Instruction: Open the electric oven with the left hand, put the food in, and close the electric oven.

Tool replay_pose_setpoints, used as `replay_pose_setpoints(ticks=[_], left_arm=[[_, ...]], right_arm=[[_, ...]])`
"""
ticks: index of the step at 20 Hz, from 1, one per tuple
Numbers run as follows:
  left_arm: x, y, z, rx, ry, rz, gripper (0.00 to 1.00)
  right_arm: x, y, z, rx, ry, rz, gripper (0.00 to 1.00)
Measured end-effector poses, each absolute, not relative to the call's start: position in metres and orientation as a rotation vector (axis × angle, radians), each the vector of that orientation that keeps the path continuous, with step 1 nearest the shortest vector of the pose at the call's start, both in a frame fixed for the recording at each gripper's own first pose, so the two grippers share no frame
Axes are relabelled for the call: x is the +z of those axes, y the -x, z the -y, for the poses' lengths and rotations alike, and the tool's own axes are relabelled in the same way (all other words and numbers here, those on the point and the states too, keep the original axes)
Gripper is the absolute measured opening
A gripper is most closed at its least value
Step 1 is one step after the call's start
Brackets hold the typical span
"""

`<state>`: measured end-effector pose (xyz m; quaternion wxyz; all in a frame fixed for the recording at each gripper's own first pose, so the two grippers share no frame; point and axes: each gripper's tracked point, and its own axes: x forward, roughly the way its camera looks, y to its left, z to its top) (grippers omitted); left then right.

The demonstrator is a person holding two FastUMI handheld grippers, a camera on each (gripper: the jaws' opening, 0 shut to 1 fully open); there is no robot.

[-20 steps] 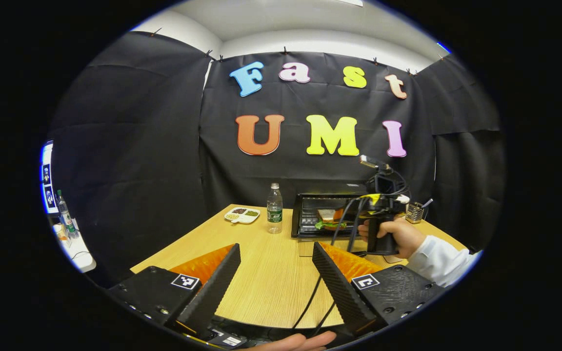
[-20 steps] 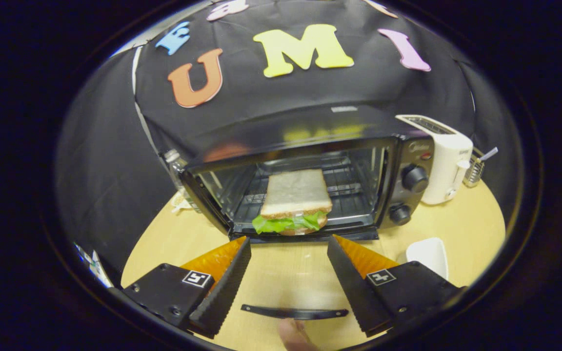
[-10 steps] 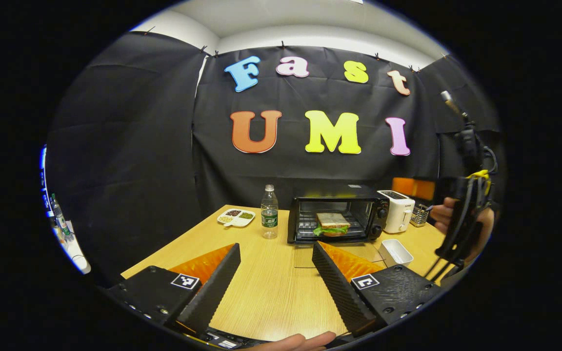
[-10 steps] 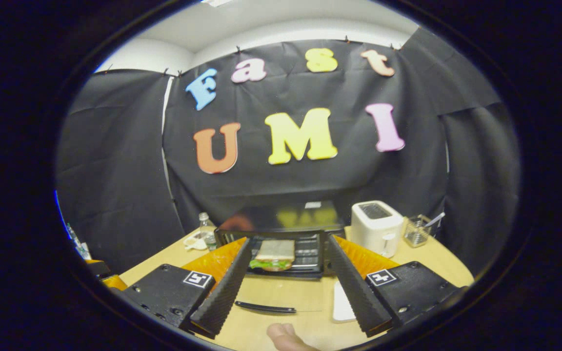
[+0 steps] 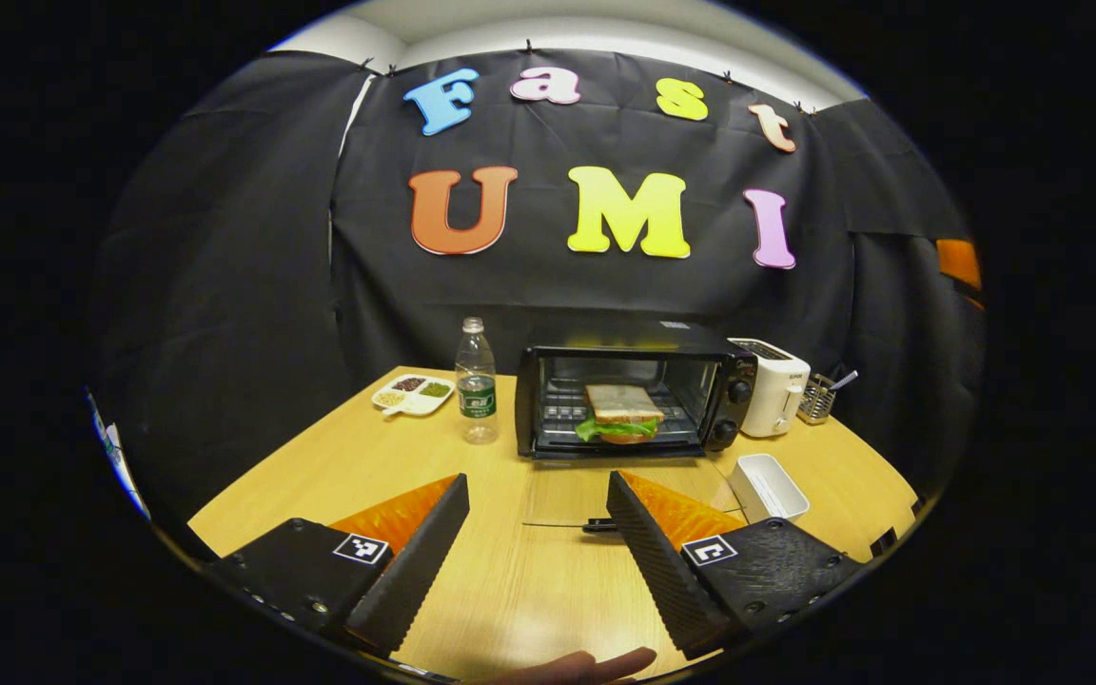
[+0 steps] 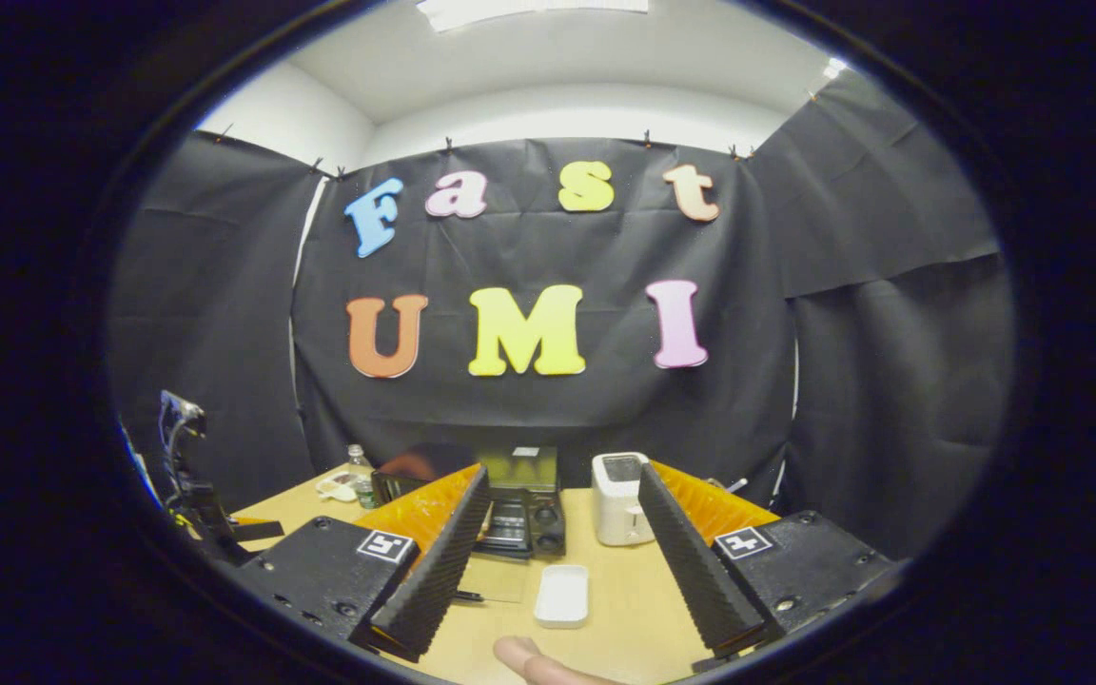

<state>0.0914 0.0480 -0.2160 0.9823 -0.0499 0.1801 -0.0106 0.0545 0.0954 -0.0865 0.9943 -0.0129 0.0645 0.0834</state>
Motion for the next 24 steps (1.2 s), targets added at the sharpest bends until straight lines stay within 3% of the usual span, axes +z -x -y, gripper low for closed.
replay_pose_setpoints(ticks=[1,2,3,4,5,10,11,12,15,16,18,19,23,24], left_arm=[[-0.225,-0.097,-0.038,-0.033,0.101,-0.385,0.96],[-0.232,-0.101,-0.029,-0.044,0.100,-0.405,0.96],[-0.239,-0.104,-0.017,-0.059,0.096,-0.423,0.96],[-0.247,-0.109,-0.005,-0.075,0.093,-0.440,0.96],[-0.256,-0.112,0.006,-0.086,0.091,-0.458,0.96],[-0.305,-0.117,0.056,-0.157,0.100,-0.598,0.97],[-0.310,-0.117,0.063,-0.164,0.107,-0.610,0.96],[-0.316,-0.118,0.072,-0.180,0.115,-0.623,0.96],[-0.334,-0.120,0.079,-0.179,0.097,-0.671,0.96],[-0.339,-0.122,0.076,-0.158,0.090,-0.684,0.97],[-0.348,-0.126,0.079,-0.137,0.099,-0.704,0.97],[-0.352,-0.129,0.077,-0.126,0.098,-0.709,0.96],[-0.362,-0.142,0.070,-0.086,0.068,-0.725,0.96],[-0.363,-0.144,0.071,-0.090,0.056,-0.729,0.95]], right_arm=[[-0.082,-0.053,-0.086,0.149,0.041,-0.124,1.00],[-0.079,-0.049,-0.069,0.125,0.052,-0.108,0.89],[-0.073,-0.048,-0.061,0.106,0.057,-0.090,0.89],[-0.072,-0.046,-0.057,0.098,0.059,-0.079,1.00],[-0.072,-0.044,-0.056,0.100,0.057,-0.078,0.89],[-0.083,-0.043,-0.034,0.078,0.017,-0.100,0.89],[-0.085,-0.045,-0.028,0.064,0.001,-0.102,1.00],[-0.091,-0.043,-0.024,0.066,-0.015,-0.106,0.89],[-0.105,-0.050,-0.012,0.054,-0.047,-0.121,0.89],[-0.107,-0.052,-0.005,0.037,-0.053,-0.118,1.00],[-0.108,-0.054,-0.002,0.027,-0.092,-0.102,1.00],[-0.109,-0.053,-0.007,0.048,-0.110,-0.099,0.89],[-0.120,-0.056,-0.003,0.070,-0.119,-0.108,0.89],[-0.119,-0.056,0.000,0.066,-0.113,-0.105,1.00]])
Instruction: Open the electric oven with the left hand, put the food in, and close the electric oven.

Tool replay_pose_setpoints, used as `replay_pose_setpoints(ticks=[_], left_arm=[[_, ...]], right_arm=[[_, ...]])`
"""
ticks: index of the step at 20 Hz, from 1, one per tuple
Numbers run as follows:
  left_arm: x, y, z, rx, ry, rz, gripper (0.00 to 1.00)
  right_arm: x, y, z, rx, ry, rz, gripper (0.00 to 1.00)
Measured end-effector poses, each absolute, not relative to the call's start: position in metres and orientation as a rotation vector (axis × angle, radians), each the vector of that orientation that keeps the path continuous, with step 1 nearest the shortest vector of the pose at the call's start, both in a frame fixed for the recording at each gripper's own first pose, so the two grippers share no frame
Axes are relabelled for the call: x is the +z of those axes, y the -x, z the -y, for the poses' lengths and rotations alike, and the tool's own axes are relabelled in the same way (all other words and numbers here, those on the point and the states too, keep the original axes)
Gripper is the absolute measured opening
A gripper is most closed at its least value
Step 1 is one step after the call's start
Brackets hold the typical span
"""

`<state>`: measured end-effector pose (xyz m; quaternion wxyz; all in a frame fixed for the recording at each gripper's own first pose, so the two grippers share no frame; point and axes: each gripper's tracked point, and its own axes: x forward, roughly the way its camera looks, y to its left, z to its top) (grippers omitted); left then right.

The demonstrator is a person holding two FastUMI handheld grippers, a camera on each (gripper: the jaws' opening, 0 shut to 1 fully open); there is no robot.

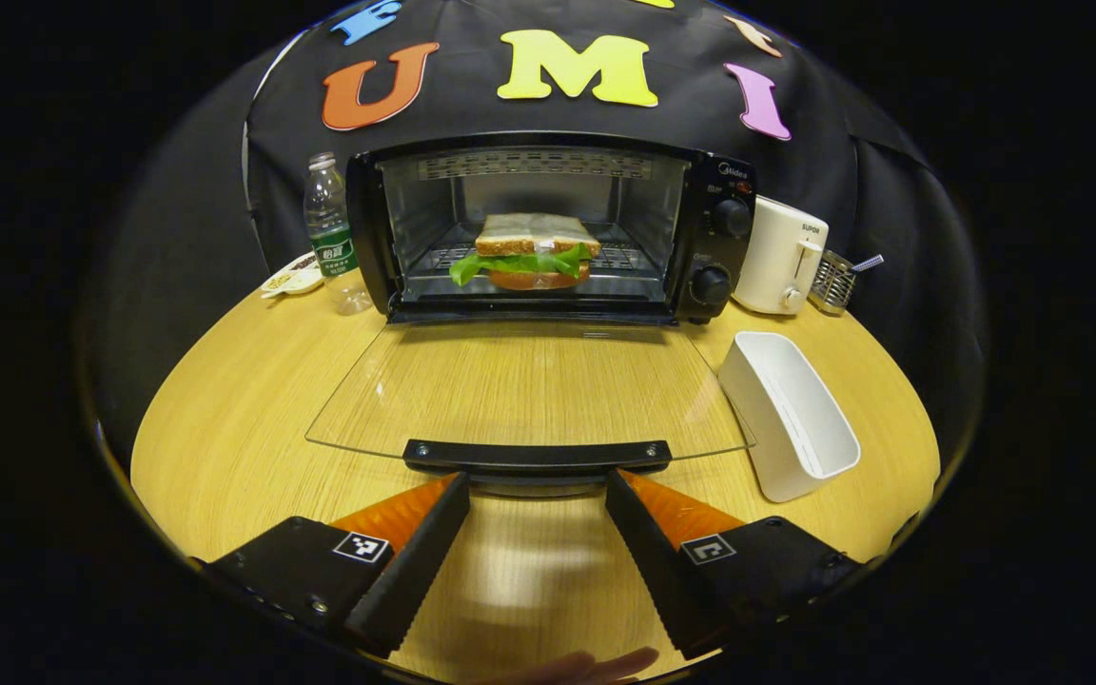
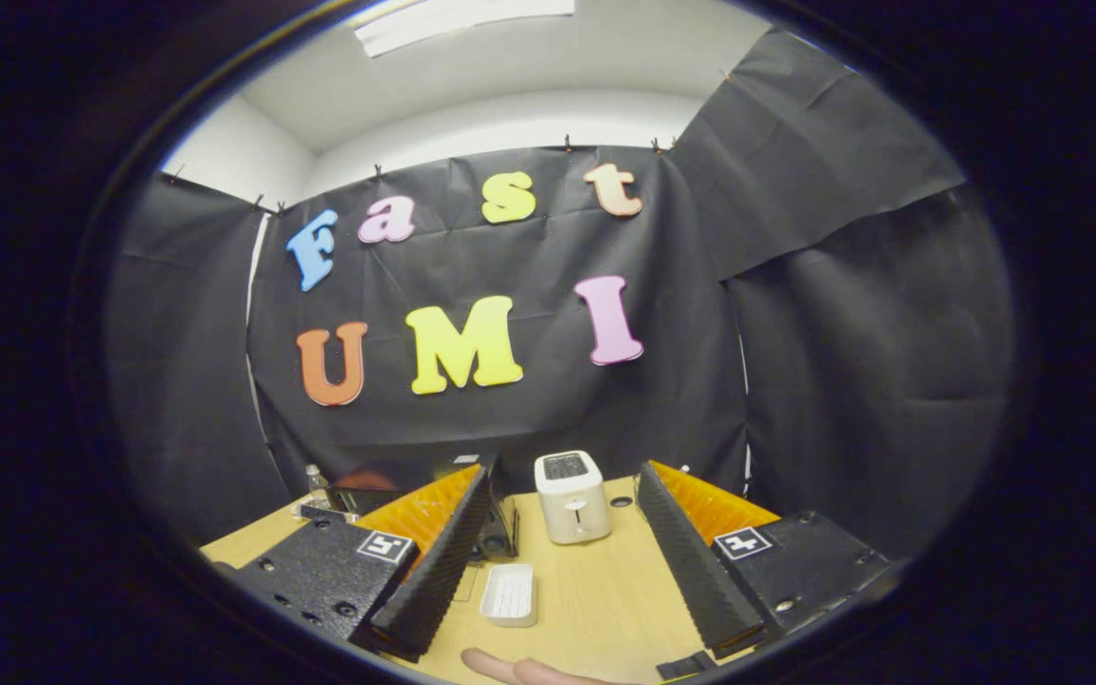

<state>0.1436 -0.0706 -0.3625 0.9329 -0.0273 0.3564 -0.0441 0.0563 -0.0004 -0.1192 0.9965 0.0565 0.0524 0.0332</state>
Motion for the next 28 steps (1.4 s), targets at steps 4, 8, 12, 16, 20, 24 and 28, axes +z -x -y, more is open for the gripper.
replay_pose_setpoints(ticks=[4,8,12,16,20,24,28], left_arm=[[-0.362,-0.144,0.072,-0.096,0.037,-0.729,0.94],[-0.354,-0.146,0.073,-0.093,0.035,-0.705,0.94],[-0.350,-0.146,0.072,-0.089,0.039,-0.686,0.94],[-0.332,-0.150,0.071,-0.086,0.037,-0.627,0.95],[-0.307,-0.154,0.069,-0.085,0.028,-0.551,0.95],[-0.284,-0.170,0.066,-0.083,0.018,-0.452,0.96],[-0.266,-0.183,0.064,-0.081,0.008,-0.391,0.89]], right_arm=[[-0.126,-0.061,0.008,0.051,-0.119,-0.117,1.00],[-0.125,-0.062,0.011,0.052,-0.122,-0.115,1.00],[-0.120,-0.060,0.016,0.039,-0.111,-0.084,1.00],[-0.119,-0.059,0.013,0.055,-0.125,-0.078,0.89],[-0.120,-0.060,0.013,0.060,-0.123,-0.087,0.89],[-0.117,-0.059,0.013,0.057,-0.117,-0.081,1.00],[-0.116,-0.059,0.014,0.055,-0.107,-0.079,1.00]])
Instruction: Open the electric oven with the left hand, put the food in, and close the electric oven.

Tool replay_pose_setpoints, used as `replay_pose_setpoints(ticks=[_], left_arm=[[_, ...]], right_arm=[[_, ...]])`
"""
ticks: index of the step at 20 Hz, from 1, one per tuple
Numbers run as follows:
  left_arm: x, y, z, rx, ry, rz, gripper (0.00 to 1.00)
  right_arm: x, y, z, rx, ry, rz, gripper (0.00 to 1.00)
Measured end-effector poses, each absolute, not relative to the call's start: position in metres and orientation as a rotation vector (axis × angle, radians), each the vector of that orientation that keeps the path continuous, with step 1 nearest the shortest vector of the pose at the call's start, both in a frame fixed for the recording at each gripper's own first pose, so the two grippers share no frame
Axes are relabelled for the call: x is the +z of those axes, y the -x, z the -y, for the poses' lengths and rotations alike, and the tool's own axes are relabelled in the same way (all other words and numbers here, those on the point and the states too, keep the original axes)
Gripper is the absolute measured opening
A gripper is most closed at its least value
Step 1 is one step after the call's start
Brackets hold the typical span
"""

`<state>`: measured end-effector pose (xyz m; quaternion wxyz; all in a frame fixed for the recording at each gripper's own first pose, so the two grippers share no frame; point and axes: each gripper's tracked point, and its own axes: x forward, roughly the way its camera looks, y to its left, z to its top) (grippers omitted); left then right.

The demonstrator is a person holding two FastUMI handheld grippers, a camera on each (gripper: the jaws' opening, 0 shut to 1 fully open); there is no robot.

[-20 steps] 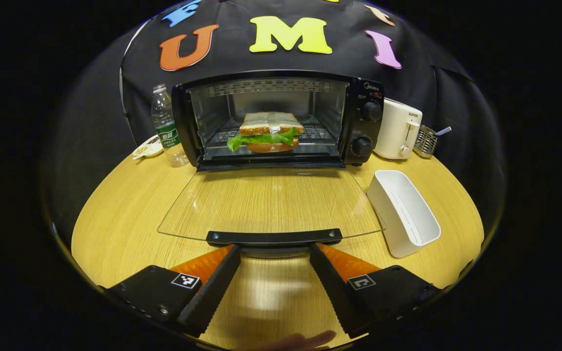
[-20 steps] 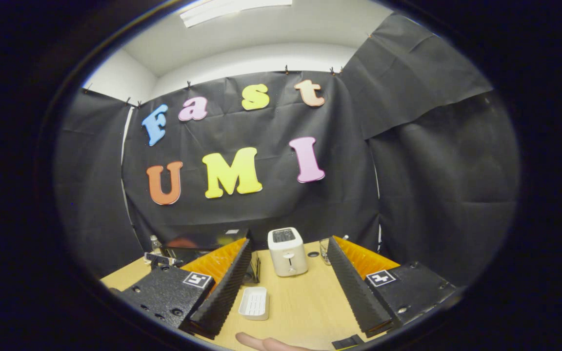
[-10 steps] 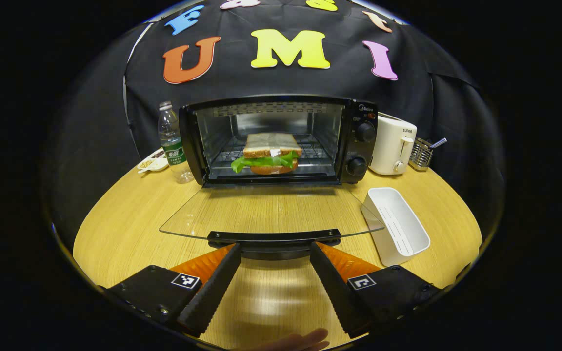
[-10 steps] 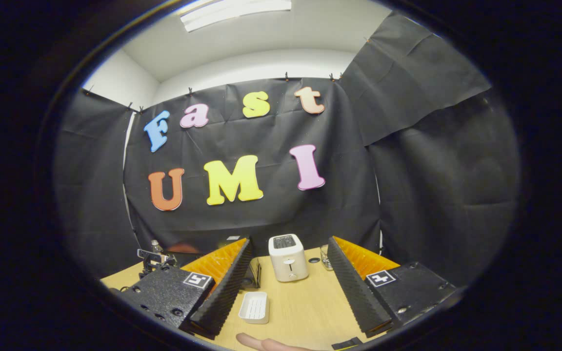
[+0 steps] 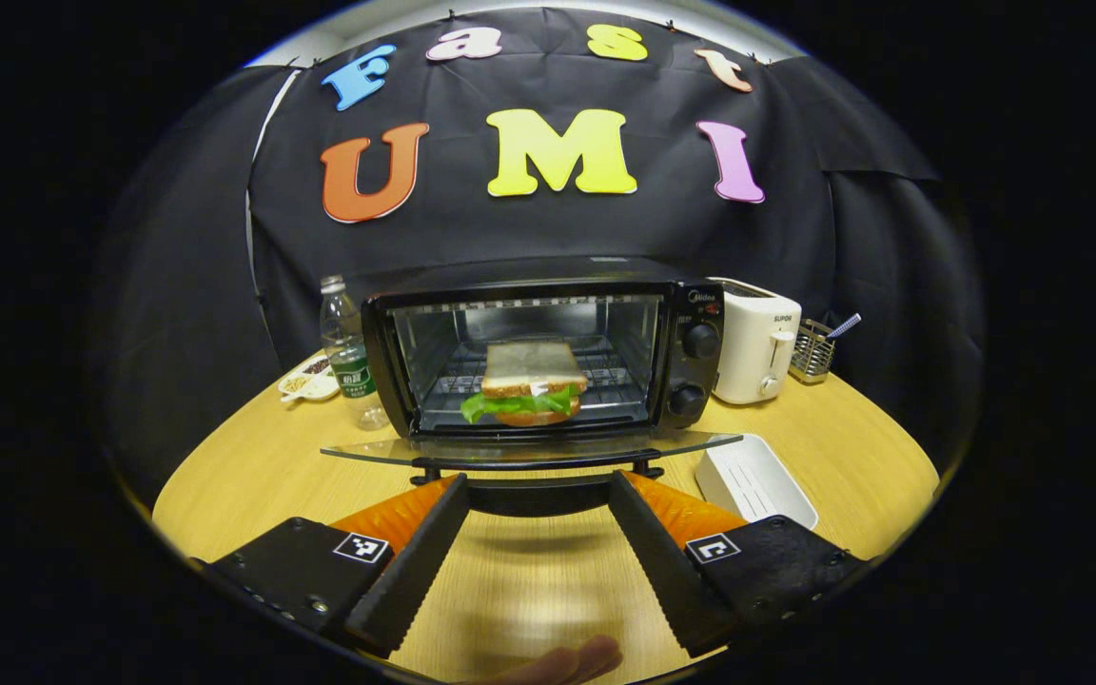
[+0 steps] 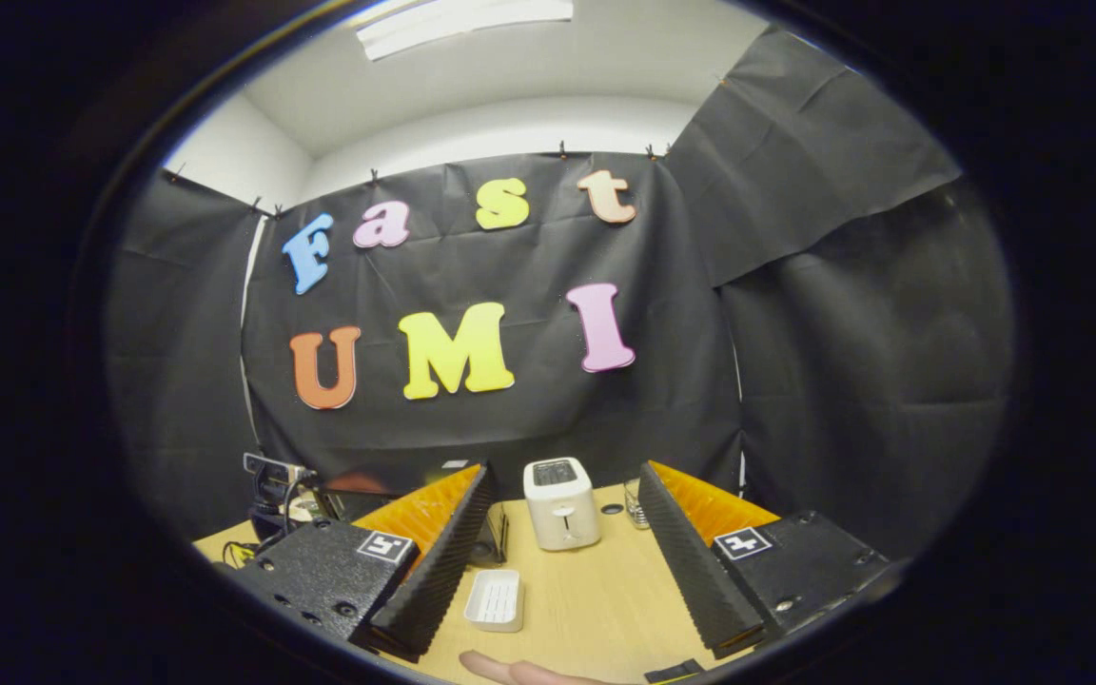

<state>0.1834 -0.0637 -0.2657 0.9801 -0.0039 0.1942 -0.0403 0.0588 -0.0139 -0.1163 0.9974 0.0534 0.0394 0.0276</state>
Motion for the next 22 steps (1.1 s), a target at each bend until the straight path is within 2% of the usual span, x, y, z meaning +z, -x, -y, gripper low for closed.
replay_pose_setpoints(ticks=[1,10,11,12,13,14,15,22], left_arm=[[-0.265,-0.186,0.063,-0.081,0.004,-0.385,0.98],[-0.247,-0.251,0.057,-0.096,0.102,-0.358,0.98],[-0.240,-0.257,0.053,-0.085,0.112,-0.349,0.89],[-0.234,-0.261,0.048,-0.065,0.120,-0.340,0.98],[-0.227,-0.261,0.045,-0.058,0.130,-0.333,0.98],[-0.221,-0.259,0.042,-0.058,0.141,-0.327,0.88],[-0.213,-0.253,0.038,-0.055,0.151,-0.317,0.95],[-0.153,-0.187,0.016,-0.056,0.182,-0.215,0.94]], right_arm=[[-0.116,-0.060,0.017,0.046,-0.104,-0.077,1.00],[-0.114,-0.051,0.020,0.027,-0.092,-0.088,1.00],[-0.113,-0.048,0.019,0.026,-0.089,-0.088,1.00],[-0.112,-0.044,0.020,0.023,-0.084,-0.089,1.00],[-0.110,-0.040,0.019,0.022,-0.080,-0.088,1.00],[-0.107,-0.036,0.017,0.024,-0.078,-0.085,1.00],[-0.104,-0.031,0.016,0.026,-0.076,-0.083,1.00],[-0.084,0.001,0.002,0.014,-0.041,-0.072,1.00]])
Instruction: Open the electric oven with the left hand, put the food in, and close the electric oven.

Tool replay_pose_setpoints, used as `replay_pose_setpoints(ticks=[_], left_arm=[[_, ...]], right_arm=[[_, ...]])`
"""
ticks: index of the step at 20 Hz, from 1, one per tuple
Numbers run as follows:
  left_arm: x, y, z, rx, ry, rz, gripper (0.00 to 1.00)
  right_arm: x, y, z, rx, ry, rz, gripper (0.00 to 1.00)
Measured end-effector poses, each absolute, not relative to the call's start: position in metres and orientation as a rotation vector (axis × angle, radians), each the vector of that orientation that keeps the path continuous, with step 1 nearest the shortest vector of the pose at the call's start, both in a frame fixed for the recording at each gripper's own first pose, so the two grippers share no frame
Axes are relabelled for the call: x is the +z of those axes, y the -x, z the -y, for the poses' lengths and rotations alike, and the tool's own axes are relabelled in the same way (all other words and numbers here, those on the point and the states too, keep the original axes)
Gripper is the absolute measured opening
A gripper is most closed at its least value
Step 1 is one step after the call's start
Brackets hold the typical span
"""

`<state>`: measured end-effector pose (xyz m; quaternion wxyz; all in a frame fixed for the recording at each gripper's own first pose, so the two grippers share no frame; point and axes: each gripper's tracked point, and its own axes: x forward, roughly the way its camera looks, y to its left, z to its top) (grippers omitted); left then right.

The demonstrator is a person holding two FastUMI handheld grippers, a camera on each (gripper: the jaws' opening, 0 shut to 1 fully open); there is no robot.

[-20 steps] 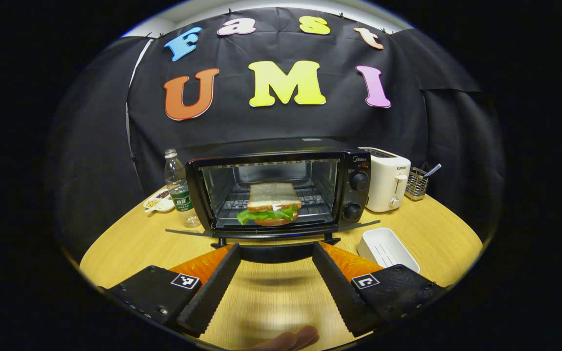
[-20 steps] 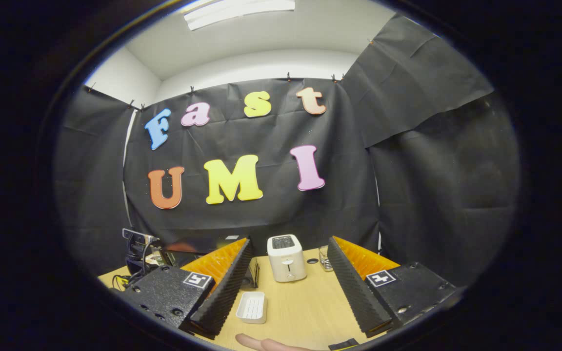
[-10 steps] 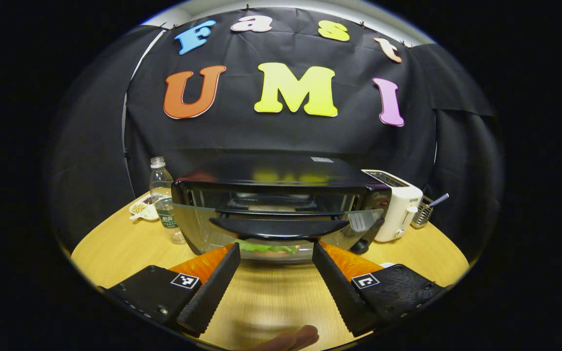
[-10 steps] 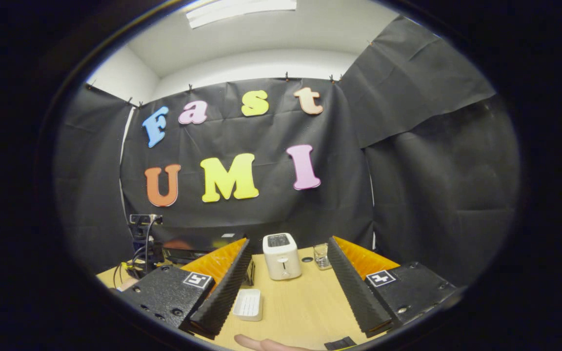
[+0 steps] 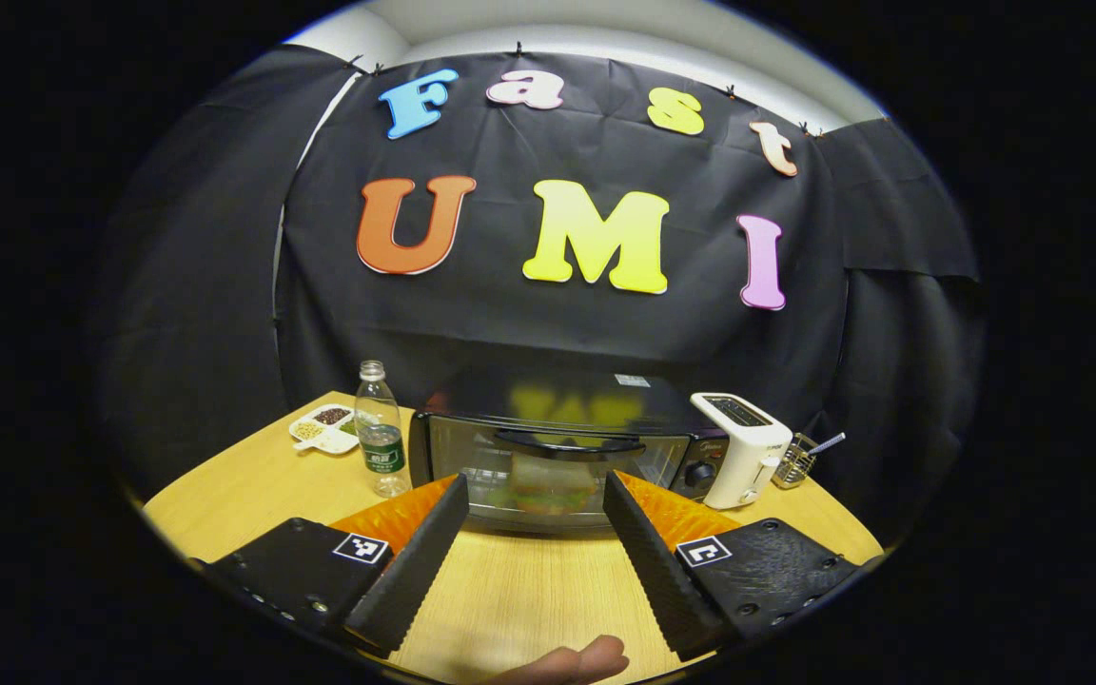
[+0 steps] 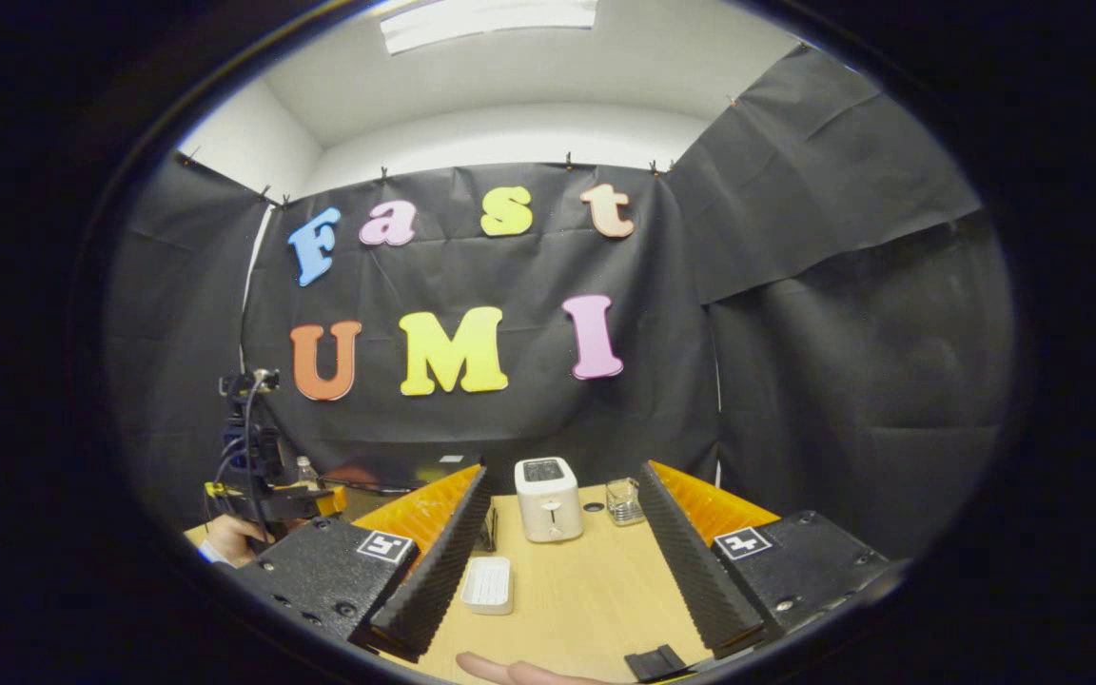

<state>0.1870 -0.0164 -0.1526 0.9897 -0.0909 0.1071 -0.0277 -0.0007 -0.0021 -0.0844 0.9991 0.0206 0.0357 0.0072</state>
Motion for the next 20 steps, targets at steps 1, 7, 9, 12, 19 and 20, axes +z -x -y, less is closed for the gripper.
replay_pose_setpoints(ticks=[1,7,9,12,19,20], left_arm=[[-0.144,-0.175,0.013,-0.053,0.179,-0.202,0.94],[-0.081,-0.085,-0.015,-0.028,0.170,-0.107,0.94],[-0.061,-0.054,-0.025,-0.011,0.164,-0.068,0.94],[-0.035,-0.006,-0.031,-0.018,0.134,-0.018,0.94],[-0.046,0.064,-0.046,-0.006,0.073,-0.005,0.94],[-0.047,0.070,-0.045,-0.007,0.060,0.003,0.94]], right_arm=[[-0.080,0.008,0.001,0.016,-0.037,-0.067,1.00],[-0.066,0.047,-0.006,0.008,-0.035,-0.062,0.89],[-0.062,0.058,-0.014,0.027,-0.040,-0.063,0.89],[-0.058,0.074,-0.020,0.042,-0.030,-0.062,0.89],[-0.060,0.086,-0.036,0.077,-0.022,-0.068,0.89],[-0.064,0.086,-0.038,0.081,-0.021,-0.079,0.89]])
